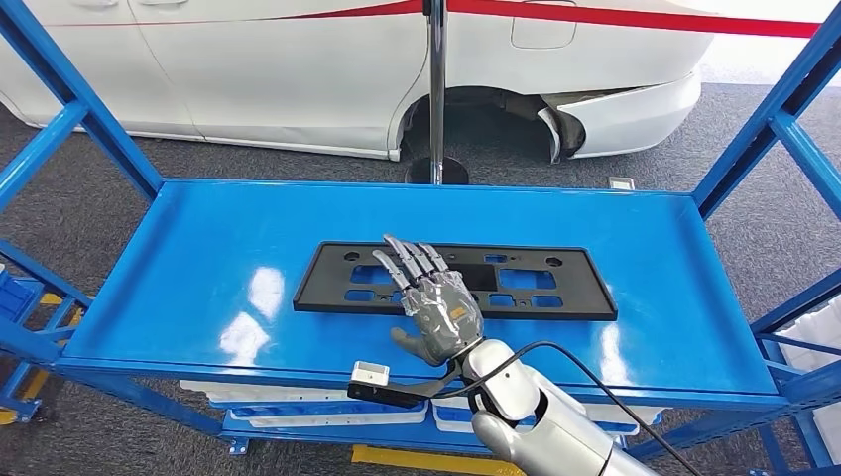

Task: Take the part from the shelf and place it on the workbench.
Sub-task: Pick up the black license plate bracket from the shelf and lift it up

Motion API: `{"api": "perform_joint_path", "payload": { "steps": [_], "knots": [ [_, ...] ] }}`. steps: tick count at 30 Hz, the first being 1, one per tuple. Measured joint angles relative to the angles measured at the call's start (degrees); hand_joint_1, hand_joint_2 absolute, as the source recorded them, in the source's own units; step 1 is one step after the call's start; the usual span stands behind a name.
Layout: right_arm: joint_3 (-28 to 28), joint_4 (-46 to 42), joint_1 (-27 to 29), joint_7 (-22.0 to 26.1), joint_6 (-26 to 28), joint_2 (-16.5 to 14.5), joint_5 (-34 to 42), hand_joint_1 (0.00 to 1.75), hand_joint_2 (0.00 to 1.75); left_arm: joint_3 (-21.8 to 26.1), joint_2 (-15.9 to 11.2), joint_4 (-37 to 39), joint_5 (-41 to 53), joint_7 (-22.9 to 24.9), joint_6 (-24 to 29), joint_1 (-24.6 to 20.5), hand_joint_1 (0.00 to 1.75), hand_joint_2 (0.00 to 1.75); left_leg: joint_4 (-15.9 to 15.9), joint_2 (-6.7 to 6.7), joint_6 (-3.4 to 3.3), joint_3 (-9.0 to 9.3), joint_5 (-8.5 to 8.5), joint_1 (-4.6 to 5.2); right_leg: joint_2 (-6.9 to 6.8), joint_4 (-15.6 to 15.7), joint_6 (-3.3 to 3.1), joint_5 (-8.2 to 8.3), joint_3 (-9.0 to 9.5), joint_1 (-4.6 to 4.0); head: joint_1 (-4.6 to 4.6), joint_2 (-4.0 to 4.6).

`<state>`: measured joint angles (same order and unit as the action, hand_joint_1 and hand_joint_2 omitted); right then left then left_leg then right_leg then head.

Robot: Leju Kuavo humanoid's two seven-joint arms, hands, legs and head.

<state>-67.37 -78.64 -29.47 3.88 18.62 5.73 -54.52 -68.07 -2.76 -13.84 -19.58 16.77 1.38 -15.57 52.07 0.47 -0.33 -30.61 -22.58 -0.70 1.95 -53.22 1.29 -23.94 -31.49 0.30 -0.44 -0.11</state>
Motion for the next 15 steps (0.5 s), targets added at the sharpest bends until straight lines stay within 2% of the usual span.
{"api": "perform_joint_path", "payload": {
  "steps": [5, 10, 15],
  "knots": [
    [-0.3, 0.0, -0.1, -0.9, -0.1, 0.0, -0.2, 0.0, 1.75, 0.1, 0.0, 0.0, 0.0, -0.1, 0.0, 0.0, 0.0, 0.0, 0.0, 0.0, 0.0, 0.0, 0.0, 0.0, 0.0, 0.0, 0.0, 0.0, 0.0, 0.0, 0.0, 0.0],
    [-0.6, 1.4, -0.5, -4.7, 0.5, 0.1, -3.8, 0.0, 1.75, 0.2, -0.1, 0.0, -0.2, -0.1, 0.1, 0.0, 0.0, 0.0, 0.0, 0.0, 0.0, 0.0, 0.0, 0.0, 0.0, 0.0, 0.0, 0.0, 0.0, 0.0, 0.0, 0.0],
    [-0.7, 3.7, -0.5, -5.4, 1.7, 0.2, -4.2, 0.0, 1.75, 0.7, -0.2, 0.0, -0.3, -0.1, 0.3, 0.0, 0.0, 0.0, 0.0, 0.0, 0.0, 0.0, 0.0, 0.0, 0.0, 0.0, 0.0, 0.0, 0.0, 0.0, 0.0, 0.0]
  ]
}}
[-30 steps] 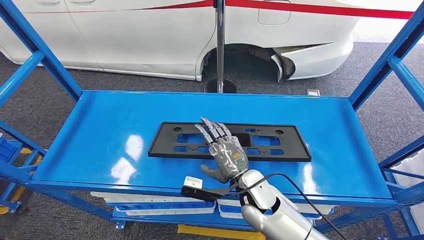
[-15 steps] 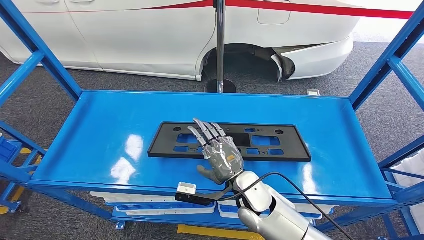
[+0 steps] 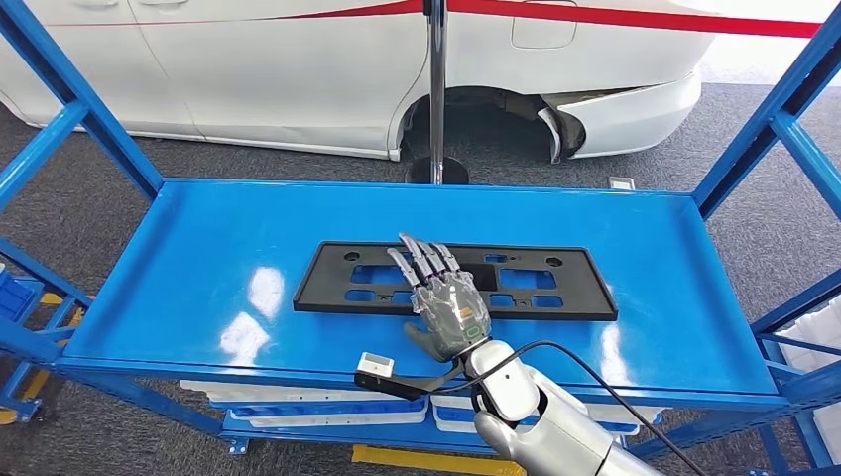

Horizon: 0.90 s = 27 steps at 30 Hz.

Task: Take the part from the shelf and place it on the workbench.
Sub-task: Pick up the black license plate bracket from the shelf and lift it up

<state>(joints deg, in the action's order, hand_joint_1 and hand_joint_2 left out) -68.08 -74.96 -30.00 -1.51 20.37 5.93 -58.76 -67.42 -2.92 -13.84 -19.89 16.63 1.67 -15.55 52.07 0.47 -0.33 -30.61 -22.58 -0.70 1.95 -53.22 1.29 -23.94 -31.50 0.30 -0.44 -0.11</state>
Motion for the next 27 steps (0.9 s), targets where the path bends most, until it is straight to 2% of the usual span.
{"api": "perform_joint_path", "payload": {
  "steps": [18, 27],
  "knots": [
    [1.8, 9.2, 0.1, -1.4, 5.8, 0.0, 2.3, 0.0, 1.75, 0.9, -0.1, 0.0, -0.3, -0.1, 0.6, 0.2, 0.0, 0.0, 0.0, 0.0, 0.0, 0.07, 0.0, 0.0, 0.0, 0.0, 0.0, 0.0, 0.08, 0.0, 0.0, 0.0],
    [3.5, 13.4, 0.4, -2.9, 12.5, -0.4, -0.1, 0.0, 1.75, 0.9, -0.1, 0.0, 0.6, -0.1, 0.6, 0.5, 0.0, 0.0, 0.0, 0.0, 0.0, 0.28, 0.0, 0.01, -0.01, 0.0, 0.0, 0.0, 0.3, 0.0, 0.0, 0.0]
  ]
}}
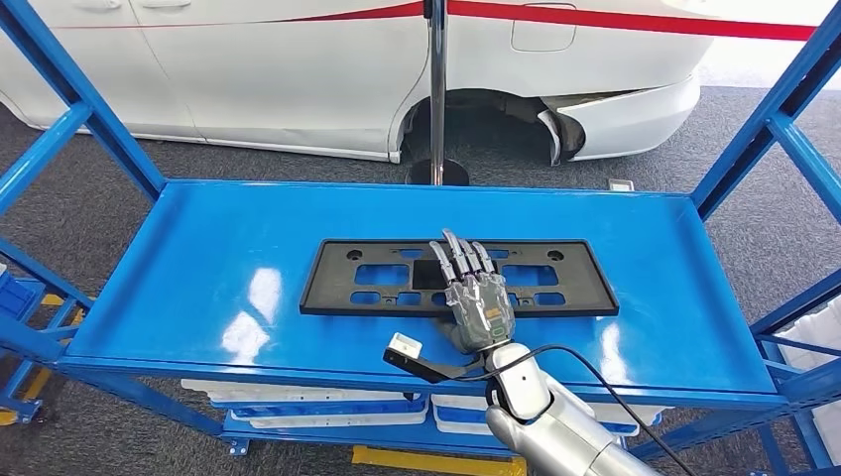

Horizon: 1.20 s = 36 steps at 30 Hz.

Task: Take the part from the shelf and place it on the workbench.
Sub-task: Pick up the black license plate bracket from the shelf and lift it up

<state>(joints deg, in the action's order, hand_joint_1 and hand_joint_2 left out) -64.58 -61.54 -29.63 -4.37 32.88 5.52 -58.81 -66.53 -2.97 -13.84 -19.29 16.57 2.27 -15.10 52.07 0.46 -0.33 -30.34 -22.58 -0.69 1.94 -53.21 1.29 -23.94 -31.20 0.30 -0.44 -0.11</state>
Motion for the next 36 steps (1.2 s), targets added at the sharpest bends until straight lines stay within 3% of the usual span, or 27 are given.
{"api": "perform_joint_path", "payload": {
  "steps": [6, 14, 36],
  "knots": [
    [1.2, 1.8, 0.3, -3.1, 4.9, -0.3, -5.7, 0.0, 1.75, 0.0, 0.0, 0.0, 0.1, 0.0, 0.0, 0.3, 0.0, 0.0, 0.0, -0.01, 0.0, 0.09, 0.0, 0.01, 0.01, 0.0, 0.0, 0.0, 0.08, 0.01, 0.0, 0.0],
    [2.5, 2.2, 0.3, -8.2, 4.1, -0.5, -15.5, 0.0, 1.75, 0.1, 0.0, 0.0, 0.1, 0.0, 0.0, 0.4, 0.0, 0.0, 0.0, -0.01, 0.0, 0.1, 0.0, 0.01, 0.02, 0.0, 0.0, 0.01, 0.09, 0.0, 0.0, 0.0],
    [3.4, 1.5, 0.4, -8.6, 1.9, -0.5, -16.0, 0.0, 1.75, 1.0, 0.0, 0.0, 0.1, 0.0, 0.0, 0.4, 0.0, 0.0, 0.0, -0.02, 0.0, 0.1, 0.0, 0.01, 0.02, 0.0, 0.0, 0.02, 0.08, 0.0, 0.0, 0.0]
  ]
}}
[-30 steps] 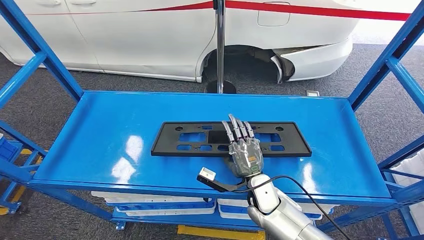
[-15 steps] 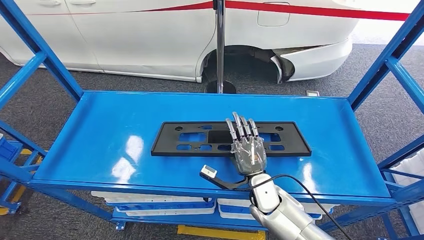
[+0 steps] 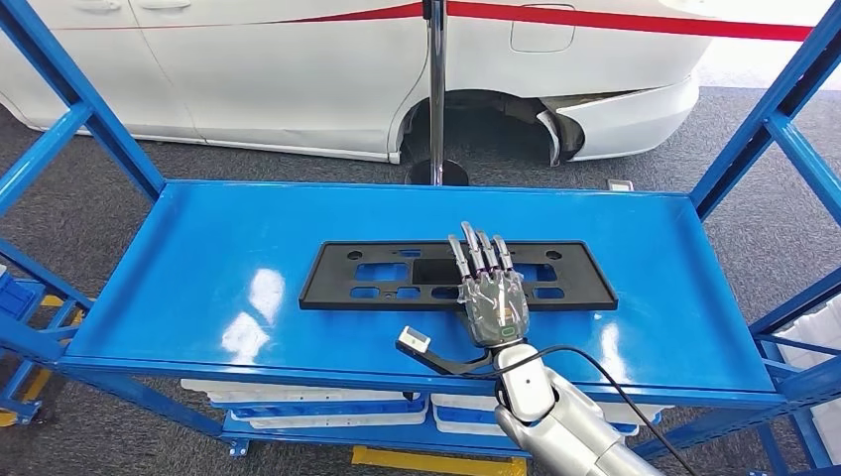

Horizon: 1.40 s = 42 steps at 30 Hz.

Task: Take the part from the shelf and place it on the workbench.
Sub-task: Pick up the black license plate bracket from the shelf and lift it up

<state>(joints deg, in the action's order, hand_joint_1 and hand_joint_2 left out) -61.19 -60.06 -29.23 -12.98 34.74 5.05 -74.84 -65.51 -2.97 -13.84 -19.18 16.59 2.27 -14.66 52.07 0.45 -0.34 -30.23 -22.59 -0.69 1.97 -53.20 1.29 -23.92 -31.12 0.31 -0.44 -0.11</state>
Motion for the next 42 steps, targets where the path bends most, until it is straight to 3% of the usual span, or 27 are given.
{"api": "perform_joint_path", "payload": {
  "steps": [17, 21, 42],
  "knots": [
    [0.1, 0.0, -0.8, -0.3, -4.1, 0.1, 0.0, 0.01, 1.75, 0.0, 0.0, 0.0, 0.0, 0.0, 0.0, 0.0, 0.0, 0.0, 0.0, 0.0, 0.0, 0.02, 0.0, 0.0, 0.01, 0.0, 0.0, 0.04, 0.01, 0.0, 0.0, 0.0],
    [0.2, 0.0, -1.4, -1.0, -4.9, 0.3, -0.2, 1.75, 1.75, 0.1, 0.0, 0.0, 0.0, 0.0, 0.0, 0.0, 0.0, 0.0, 0.0, 0.0, 0.0, 0.02, 0.01, 0.0, 0.0, 0.0, 0.0, 0.05, 0.02, 0.0, 0.0, 0.0],
    [1.4, 0.0, -1.8, -2.0, -4.7, 1.7, -0.3, 1.75, 1.75, 0.3, 0.0, 0.0, 0.0, -0.4, 0.0, 0.0, 0.0, 0.0, 0.0, -0.01, 0.0, -0.05, 0.01, 0.0, 0.01, 0.0, 0.01, 0.06, -0.06, 0.0, 0.0, 0.0]
  ]
}}
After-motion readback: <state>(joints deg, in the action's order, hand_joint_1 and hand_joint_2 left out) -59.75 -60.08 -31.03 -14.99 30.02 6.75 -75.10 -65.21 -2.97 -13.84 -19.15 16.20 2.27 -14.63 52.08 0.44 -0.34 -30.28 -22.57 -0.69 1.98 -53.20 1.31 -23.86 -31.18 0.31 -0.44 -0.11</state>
